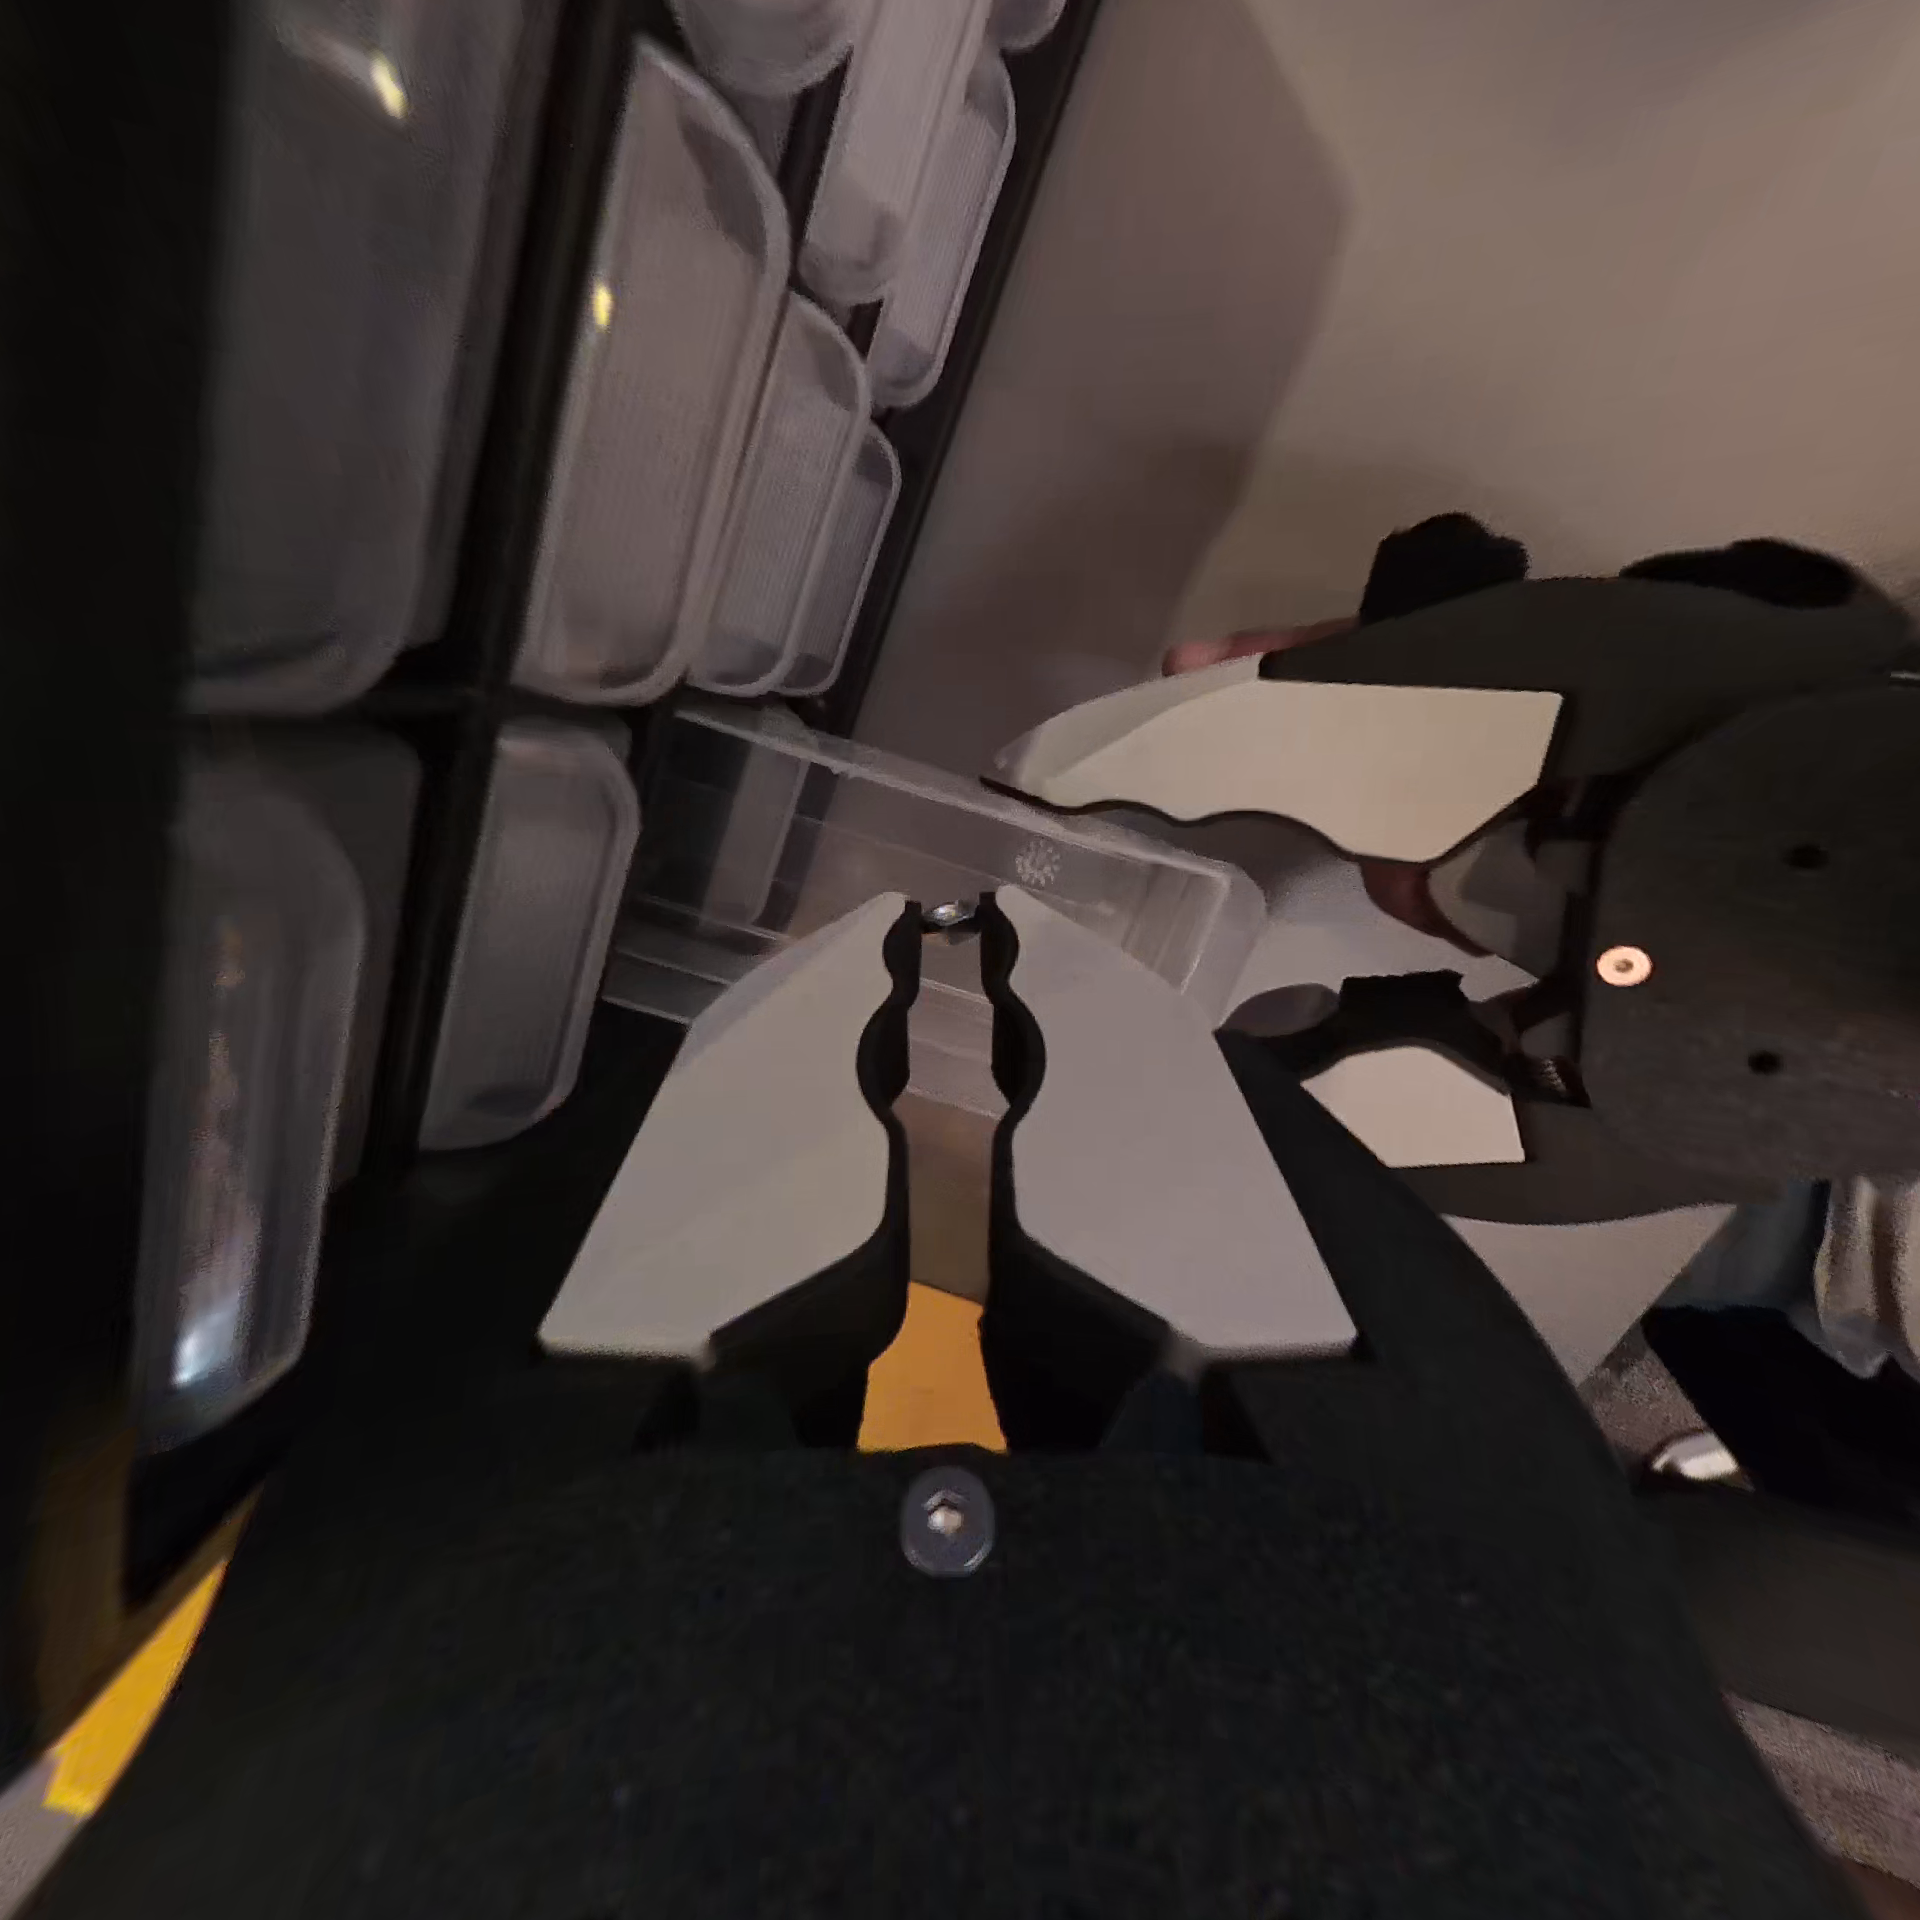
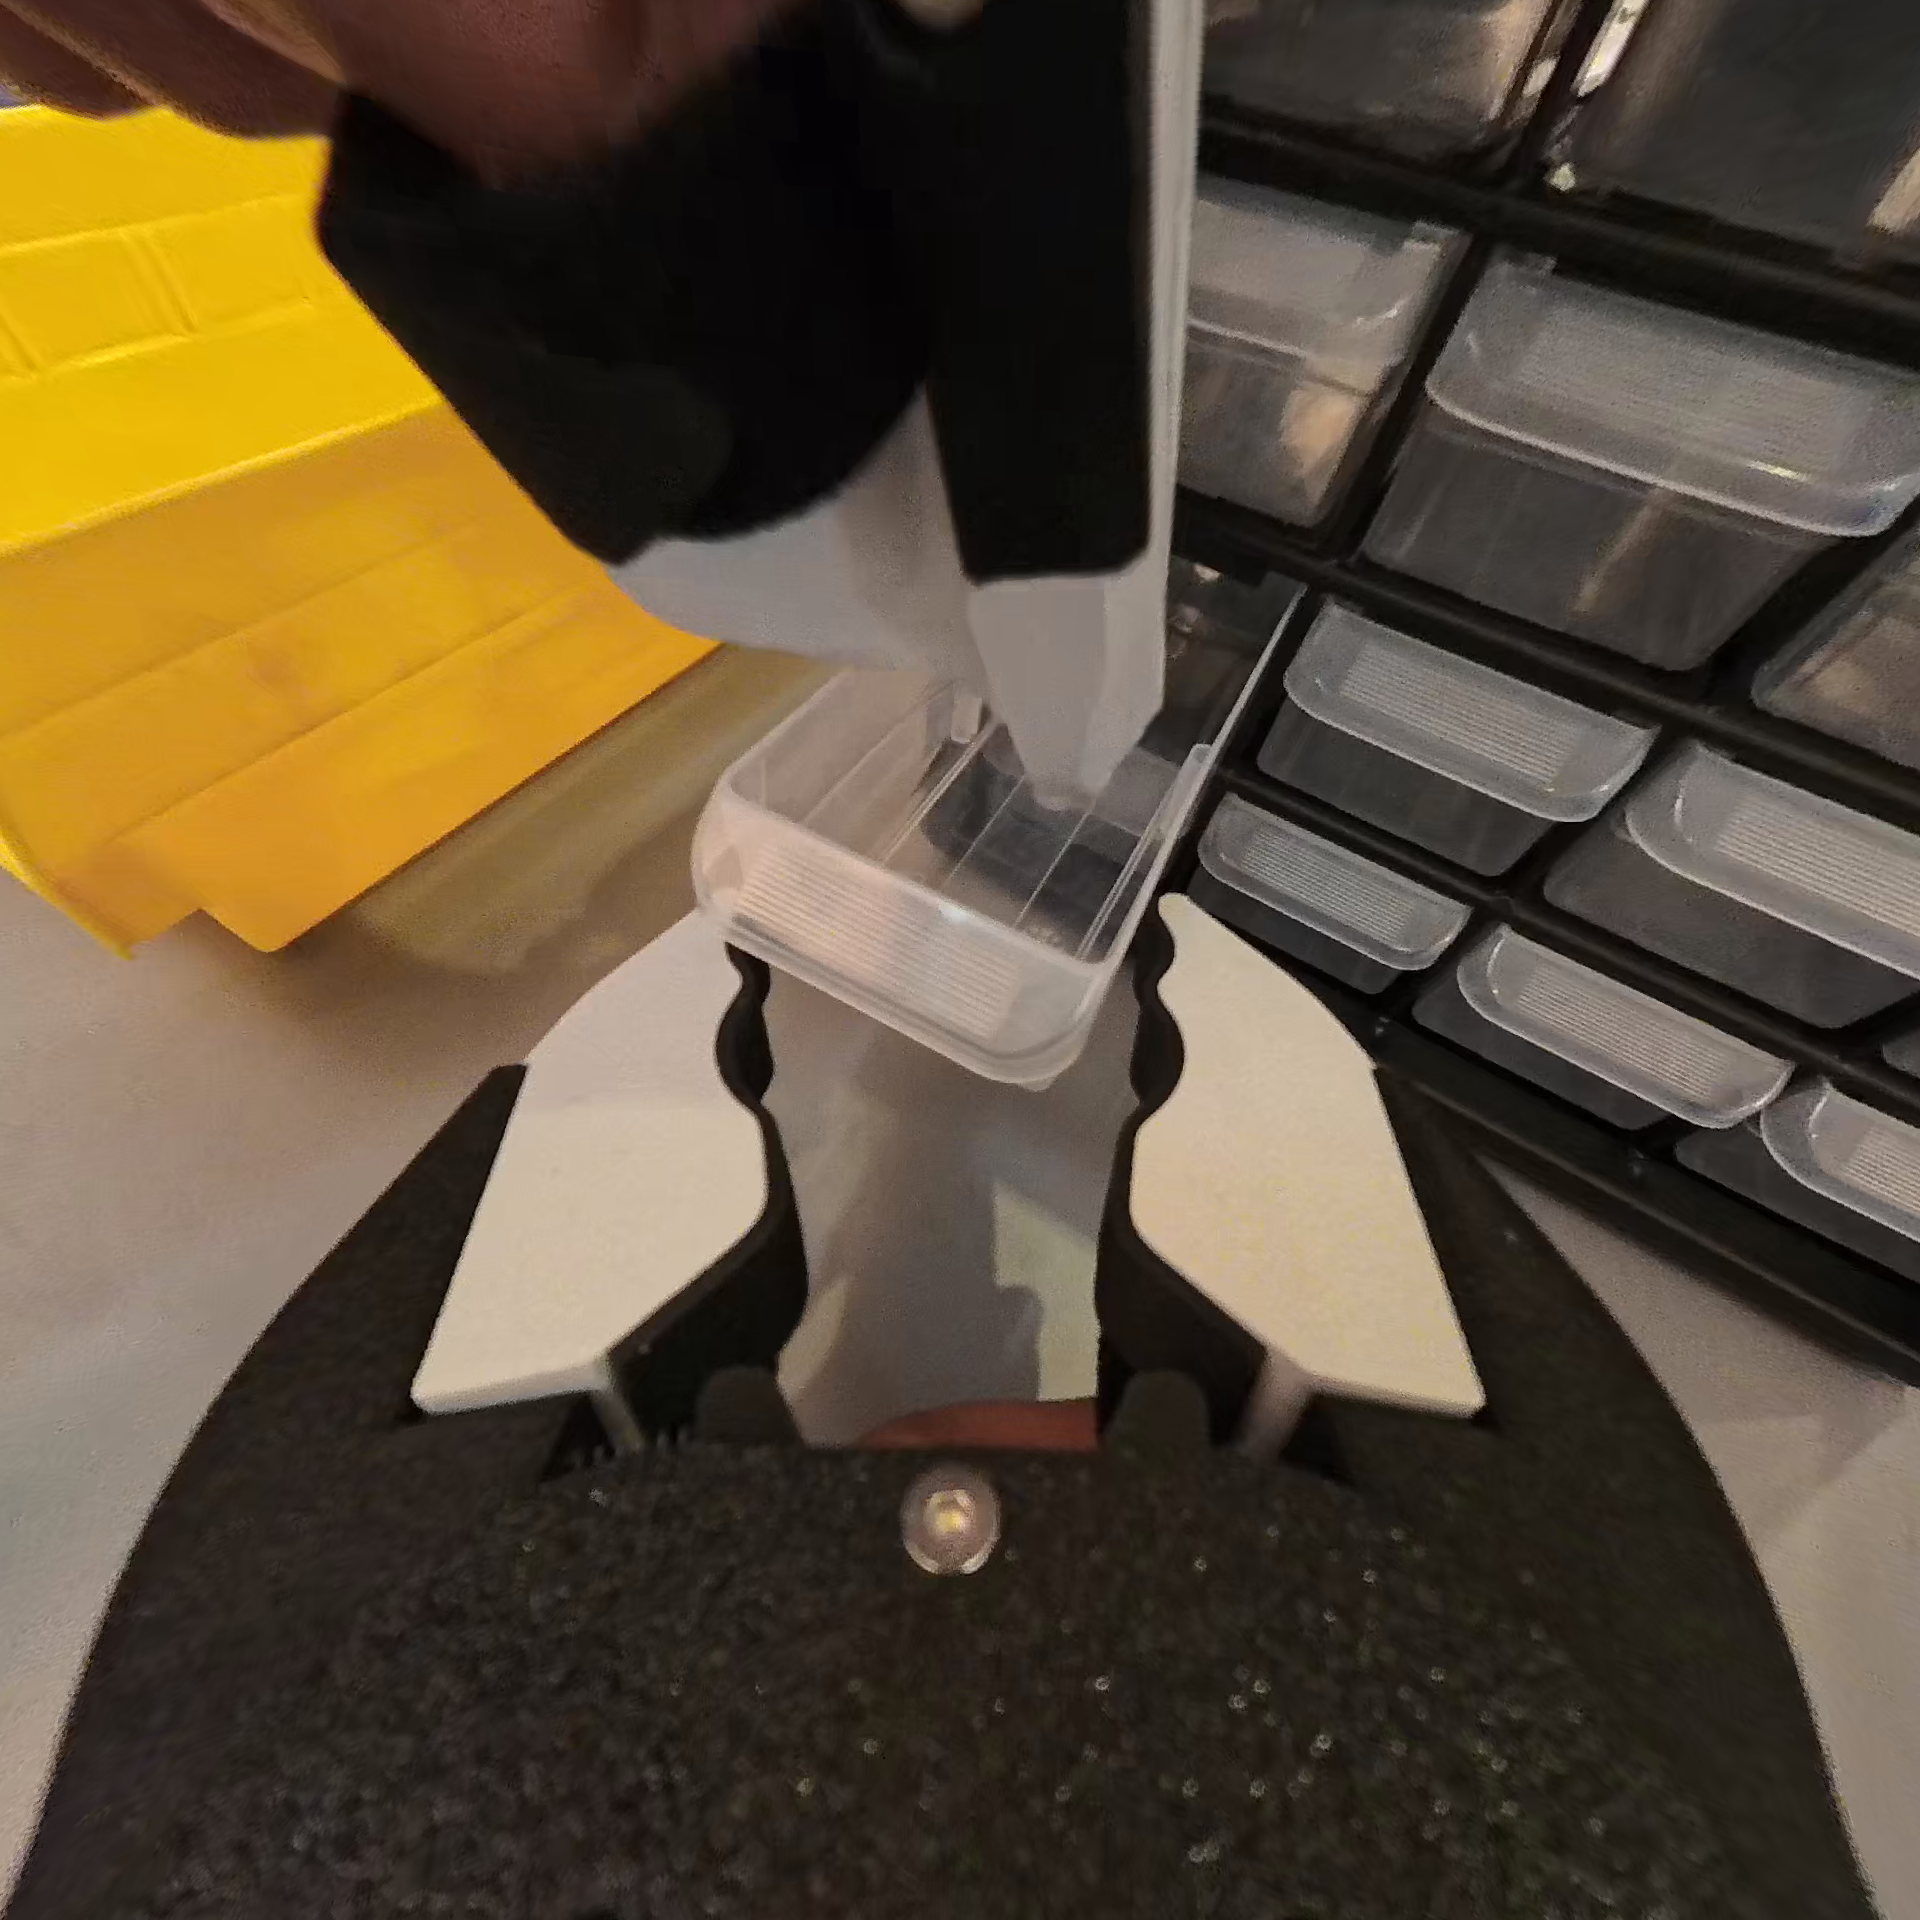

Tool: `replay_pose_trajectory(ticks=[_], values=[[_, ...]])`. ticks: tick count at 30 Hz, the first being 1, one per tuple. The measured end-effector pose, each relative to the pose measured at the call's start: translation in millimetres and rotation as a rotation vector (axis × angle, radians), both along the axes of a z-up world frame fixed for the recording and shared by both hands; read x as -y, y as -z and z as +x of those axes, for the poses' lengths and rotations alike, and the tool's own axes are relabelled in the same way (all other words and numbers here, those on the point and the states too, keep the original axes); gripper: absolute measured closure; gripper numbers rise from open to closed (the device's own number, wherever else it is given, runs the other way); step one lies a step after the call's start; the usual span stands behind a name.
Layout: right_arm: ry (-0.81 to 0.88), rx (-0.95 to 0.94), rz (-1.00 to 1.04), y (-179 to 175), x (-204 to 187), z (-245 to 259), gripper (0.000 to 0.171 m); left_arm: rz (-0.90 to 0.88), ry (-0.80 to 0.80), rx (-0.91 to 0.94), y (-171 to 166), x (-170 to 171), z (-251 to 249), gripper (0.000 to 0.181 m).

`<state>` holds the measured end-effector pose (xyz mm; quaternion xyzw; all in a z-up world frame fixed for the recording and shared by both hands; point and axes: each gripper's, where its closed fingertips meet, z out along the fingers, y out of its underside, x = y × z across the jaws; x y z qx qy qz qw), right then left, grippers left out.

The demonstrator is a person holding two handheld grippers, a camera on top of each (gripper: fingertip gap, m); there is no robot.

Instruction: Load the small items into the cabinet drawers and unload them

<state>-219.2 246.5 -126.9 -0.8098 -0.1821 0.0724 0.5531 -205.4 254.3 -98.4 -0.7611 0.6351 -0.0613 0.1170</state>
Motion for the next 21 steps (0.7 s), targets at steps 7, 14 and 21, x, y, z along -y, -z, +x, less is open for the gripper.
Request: replay_pose_trajectory(ticks=[7,14,21], values=[[0.0,0.002,-0.001,1,0,0,0.103,-0.021,0.04,-0.191,16,7,2,0.171],[0.005,0.034,-0.012,6,2,1,0.104,-0.025,0.055,-0.331,32,2,-5,0.171],[0.003,0.031,-0.014,7,2,1,0.104,-0.022,0.037,-0.319,30,3,-4,0.157]])
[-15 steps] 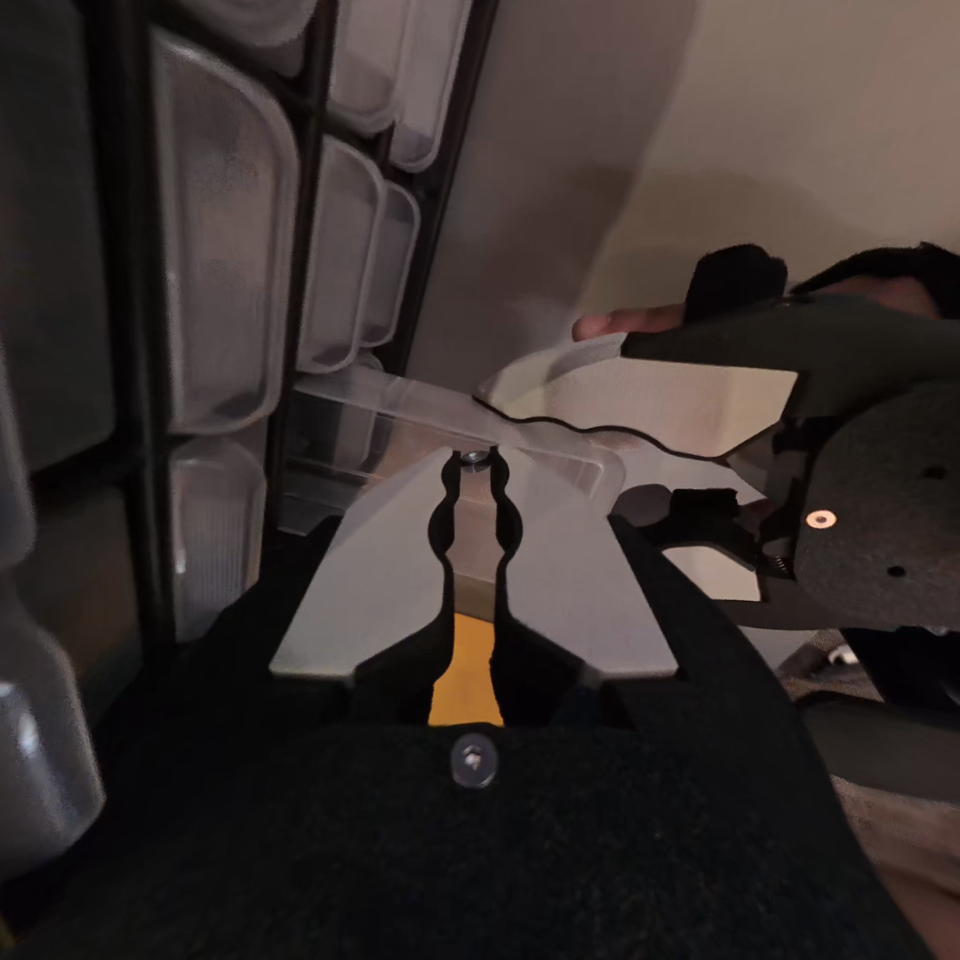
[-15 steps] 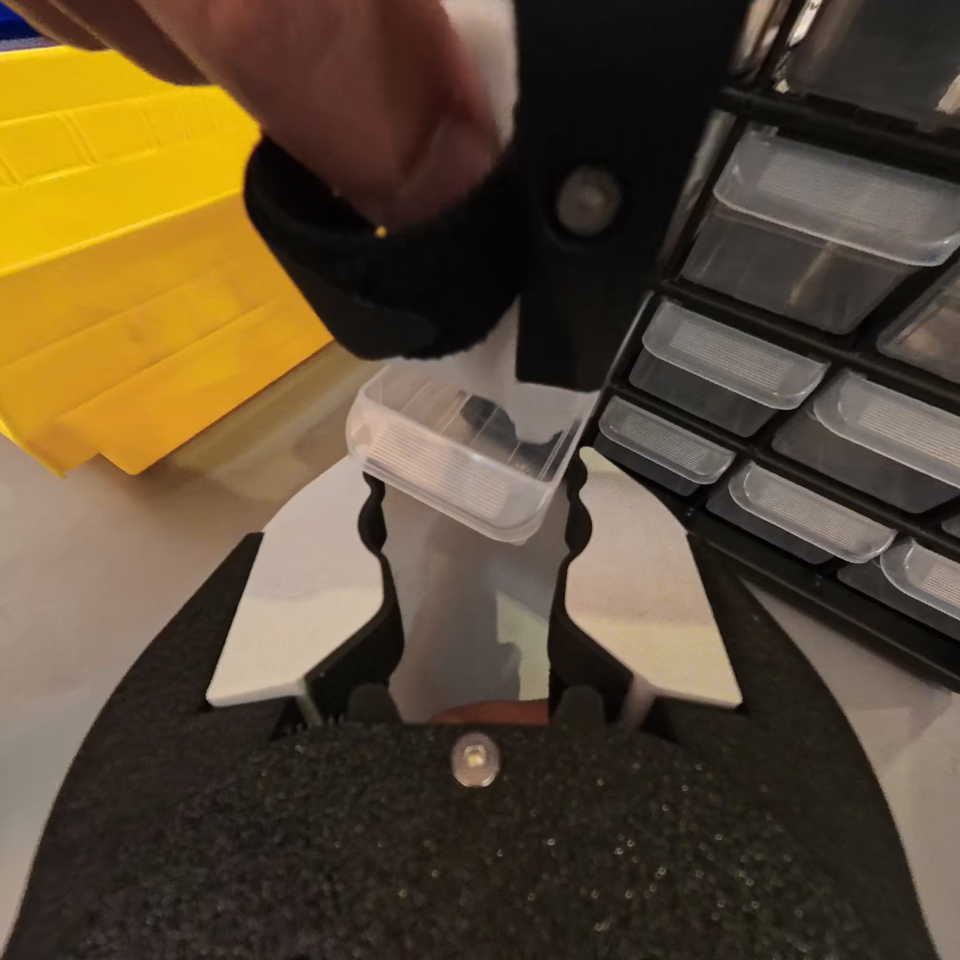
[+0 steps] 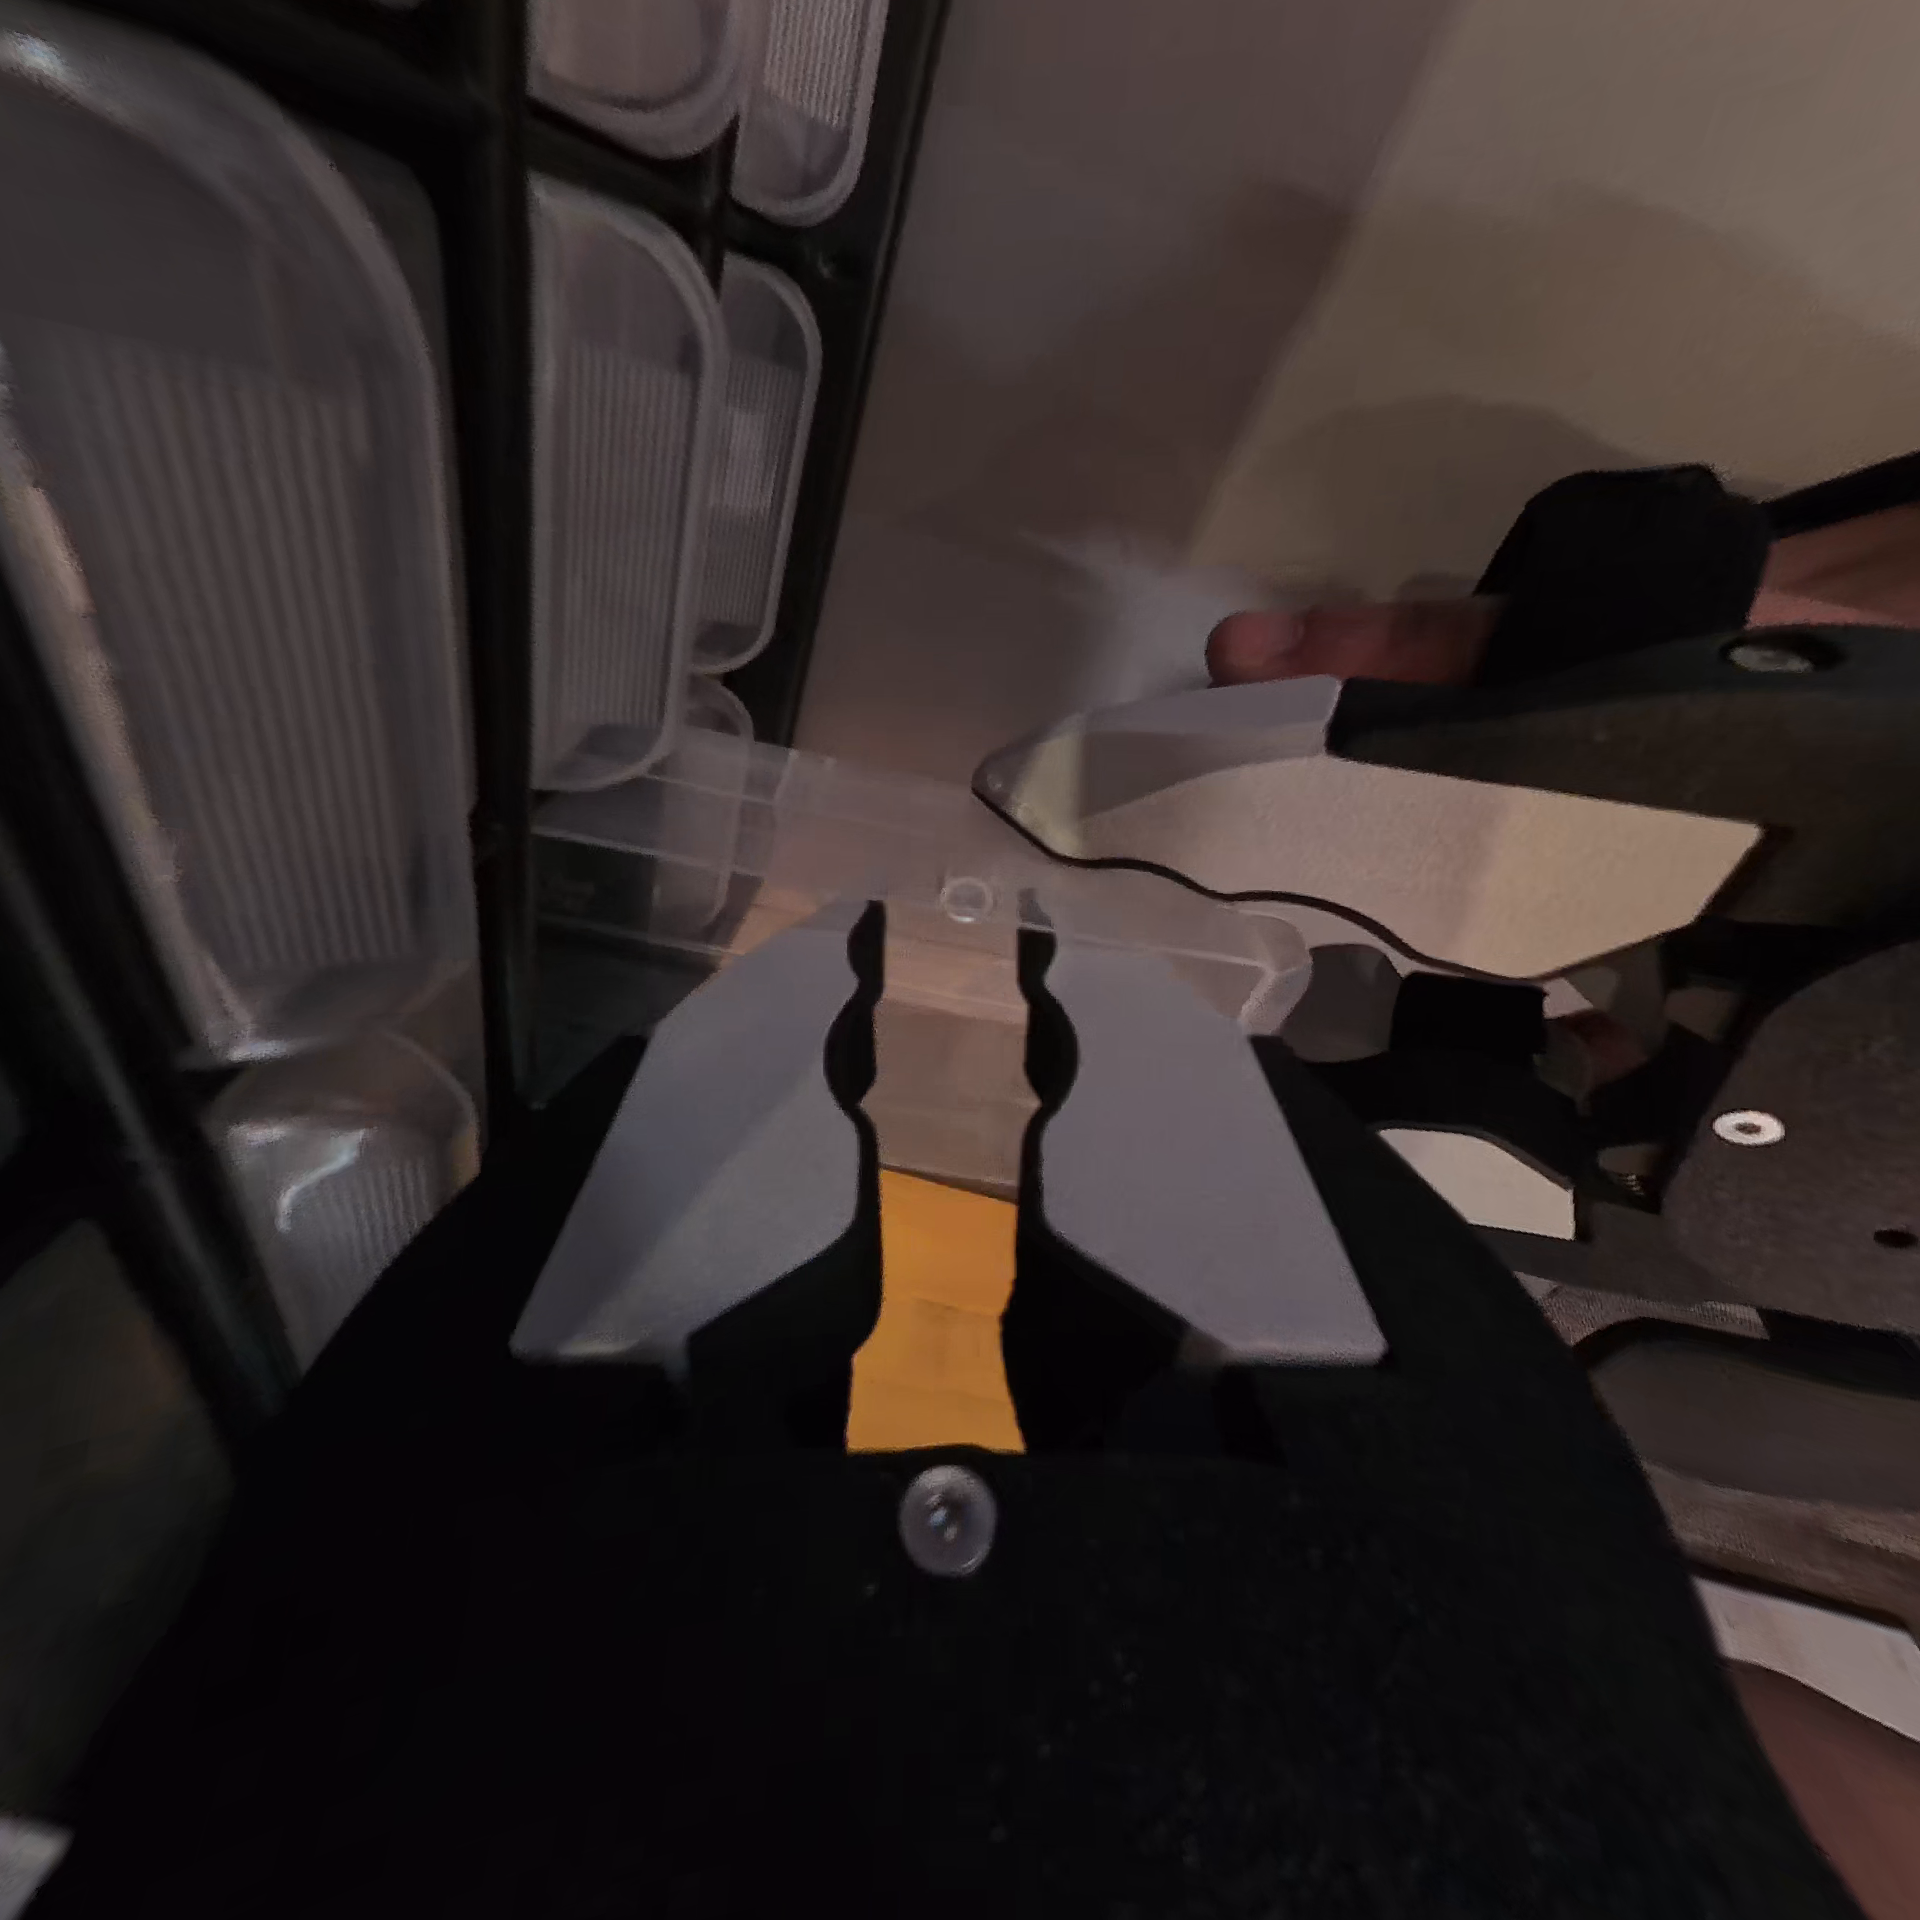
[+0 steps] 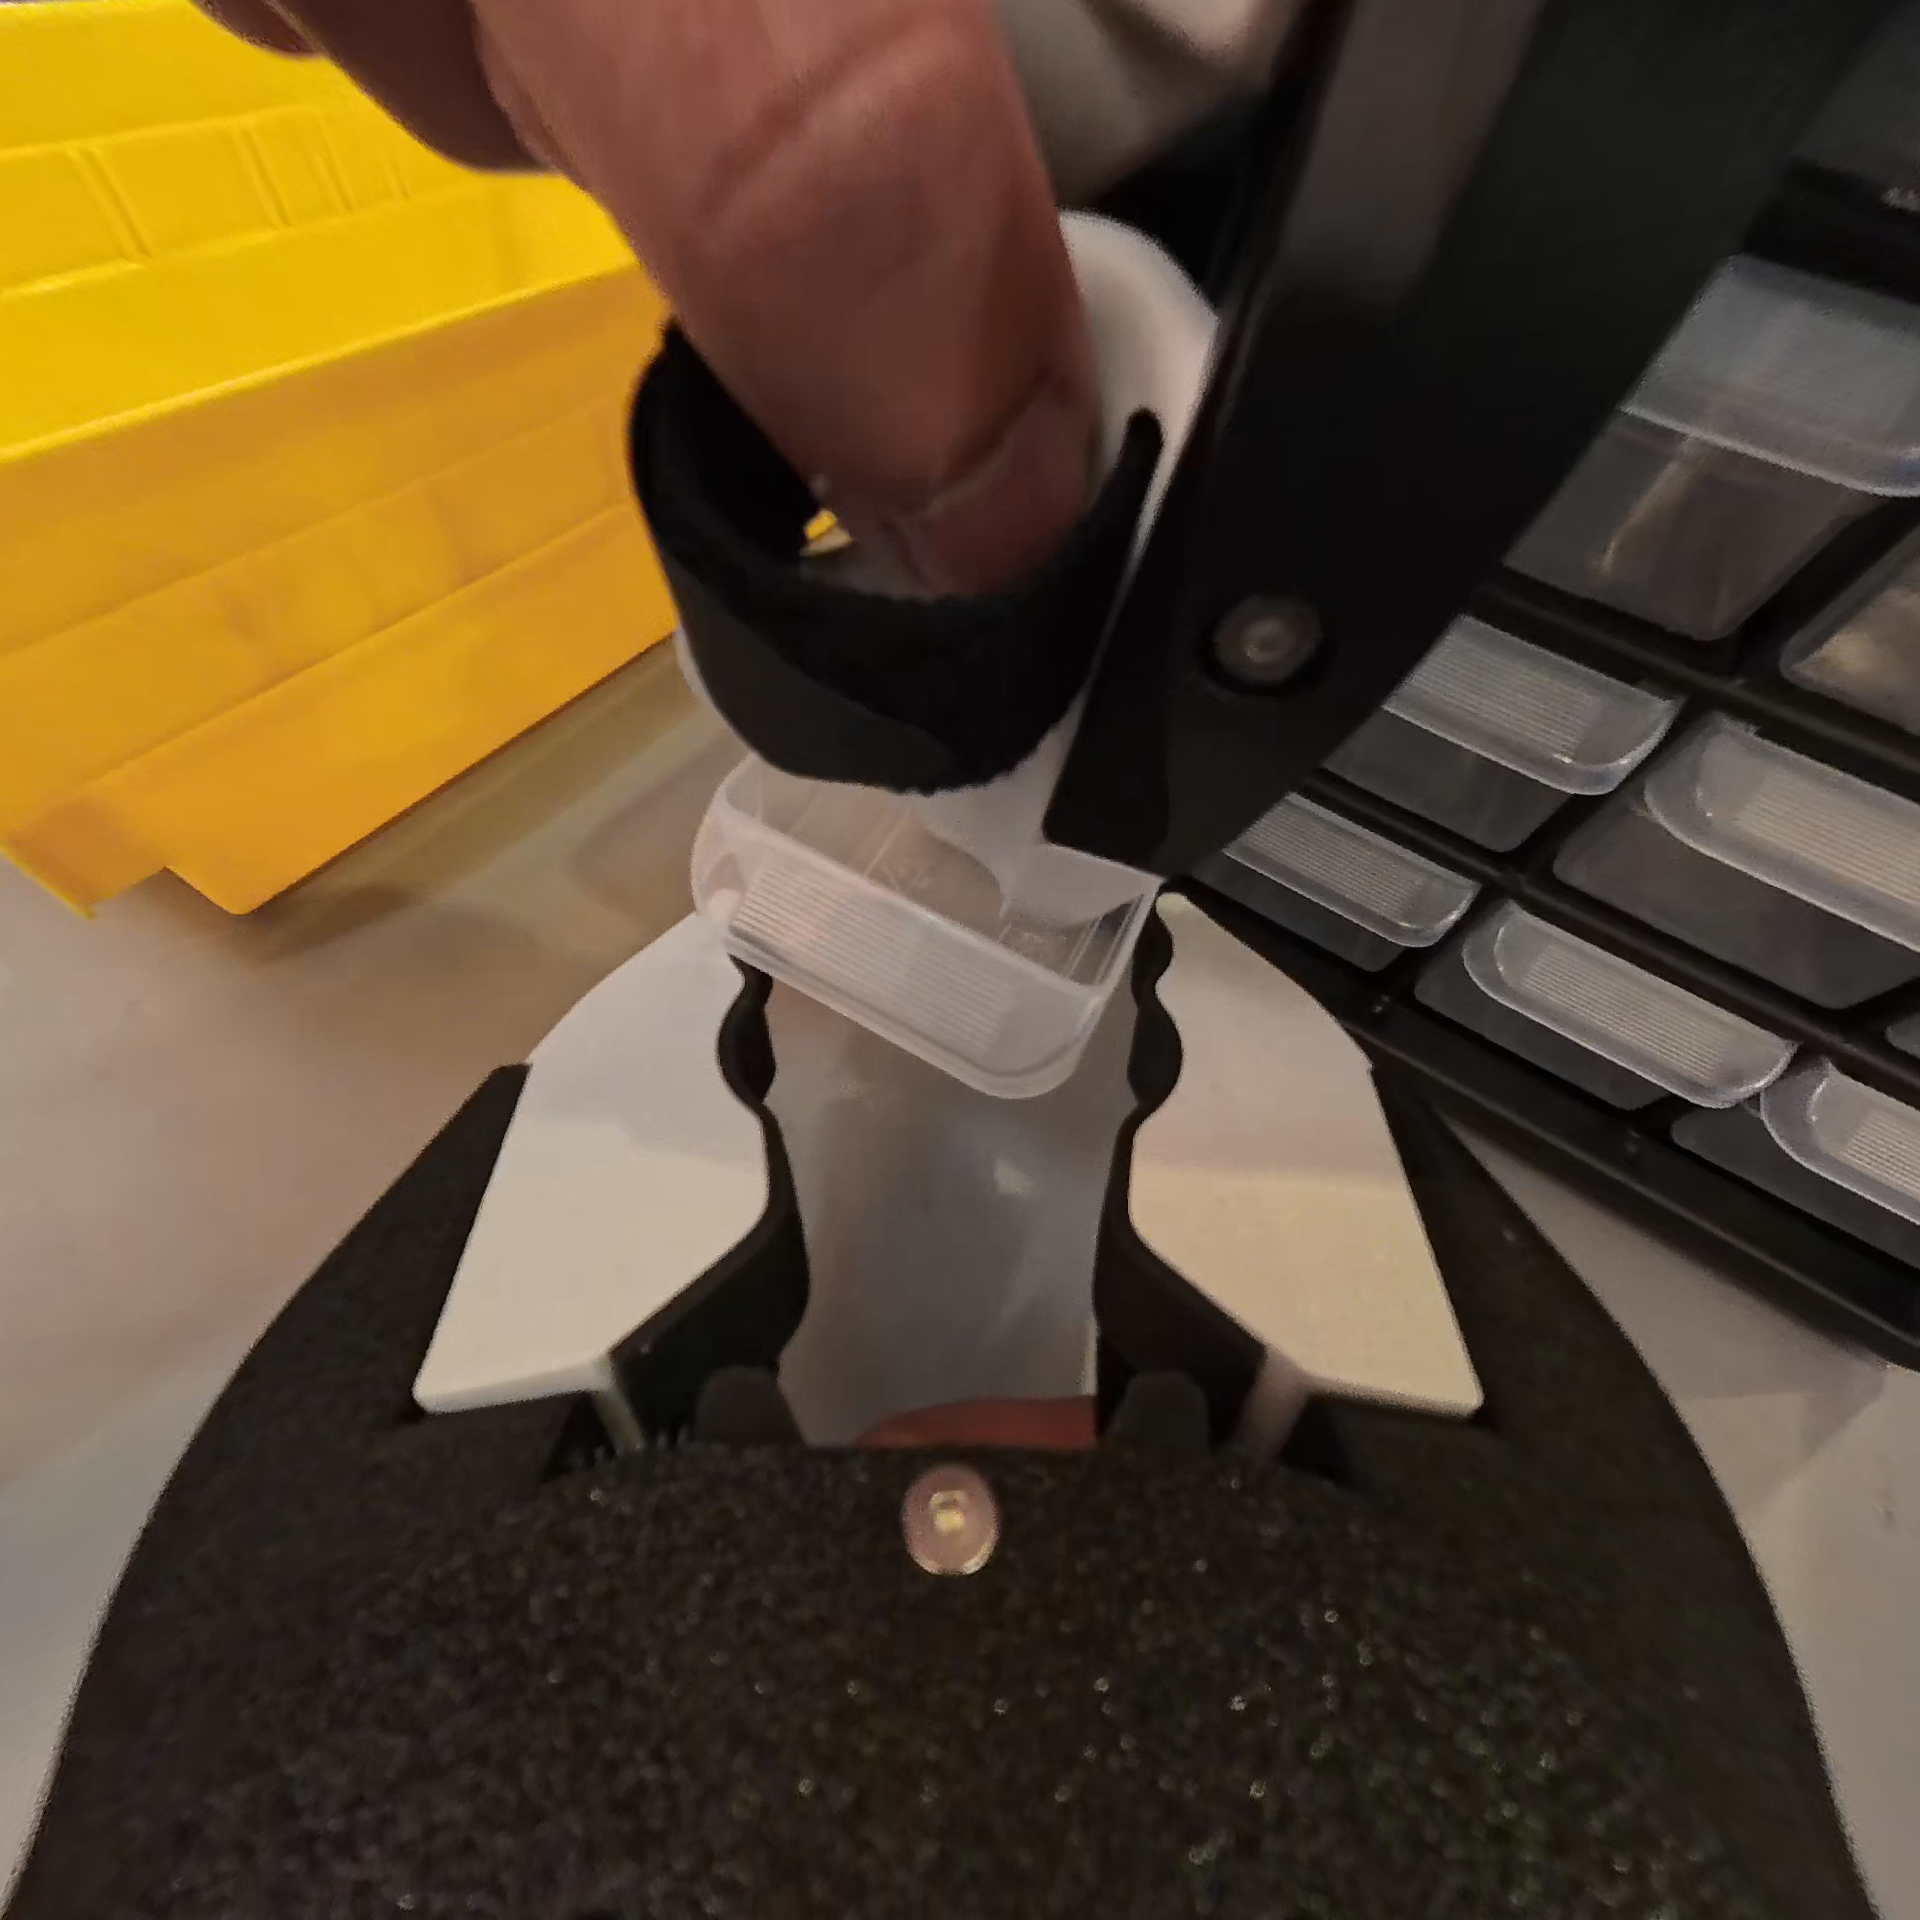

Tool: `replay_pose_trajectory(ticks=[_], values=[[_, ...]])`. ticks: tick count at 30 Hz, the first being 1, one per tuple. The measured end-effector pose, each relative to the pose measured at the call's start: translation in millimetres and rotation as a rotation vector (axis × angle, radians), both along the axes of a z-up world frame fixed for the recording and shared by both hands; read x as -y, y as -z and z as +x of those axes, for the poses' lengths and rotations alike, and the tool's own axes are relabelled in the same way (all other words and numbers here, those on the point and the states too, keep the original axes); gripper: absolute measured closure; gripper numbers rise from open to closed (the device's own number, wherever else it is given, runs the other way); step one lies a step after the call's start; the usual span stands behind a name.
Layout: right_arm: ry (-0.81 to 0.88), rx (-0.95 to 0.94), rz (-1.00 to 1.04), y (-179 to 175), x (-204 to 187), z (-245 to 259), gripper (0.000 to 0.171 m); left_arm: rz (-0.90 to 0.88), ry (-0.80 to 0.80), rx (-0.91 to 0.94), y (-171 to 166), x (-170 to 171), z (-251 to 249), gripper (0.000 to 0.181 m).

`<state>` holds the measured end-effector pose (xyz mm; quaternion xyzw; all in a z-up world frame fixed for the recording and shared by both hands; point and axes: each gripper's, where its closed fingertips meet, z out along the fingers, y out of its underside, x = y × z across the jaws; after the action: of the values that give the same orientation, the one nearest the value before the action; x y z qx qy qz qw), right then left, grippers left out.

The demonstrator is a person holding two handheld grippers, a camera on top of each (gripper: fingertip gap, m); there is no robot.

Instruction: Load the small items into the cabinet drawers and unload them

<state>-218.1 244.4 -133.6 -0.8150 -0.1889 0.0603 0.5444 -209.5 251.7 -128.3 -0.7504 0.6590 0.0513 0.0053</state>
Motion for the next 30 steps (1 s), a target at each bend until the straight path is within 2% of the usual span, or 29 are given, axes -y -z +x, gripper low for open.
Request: replay_pose_trajectory(ticks=[3,6,9,11,15,17,21,24,27,30], values=[[0.0,0.001,-0.001,0,0,0,0.104,0.036,-0.025,0.069,-16,4,-1,0.154],[-0.003,-0.01,-0.003,-1,0,0,0.104,0.143,-0.102,0.242,-50,8,-9,0.154],[-0.004,-0.017,-0.004,-1,1,0,0.104,0.239,-0.232,0.556,-85,21,-25,0.154],[-0.004,-0.02,-0.006,-2,1,0,0.104,0.308,-0.407,0.775,-98,27,-44,0.154],[-0.004,-0.018,-0.012,-2,2,0,0.104,0.324,-0.698,1.191,-89,65,-65,0.155],[-0.005,-0.026,-0.013,-3,1,0,0.104,0.368,-0.788,1.229,-66,84,-76,0.154],[0.021,-0.028,-0.001,0,-8,-2,0.103,0.511,-0.839,1.155,-23,101,-92,0.154],[0.023,-0.03,-0.012,-4,-20,-7,0.103,0.488,-0.814,1.151,-11,109,-85,0.154],[0.011,-0.046,-0.045,-7,-30,-6,0.097,0.479,-0.796,1.126,-4,108,-81,0.154],[-0.043,-0.058,-0.113,3,-18,-4,0.1,0.428,-0.807,1.132,4,109,-80,0.154]])
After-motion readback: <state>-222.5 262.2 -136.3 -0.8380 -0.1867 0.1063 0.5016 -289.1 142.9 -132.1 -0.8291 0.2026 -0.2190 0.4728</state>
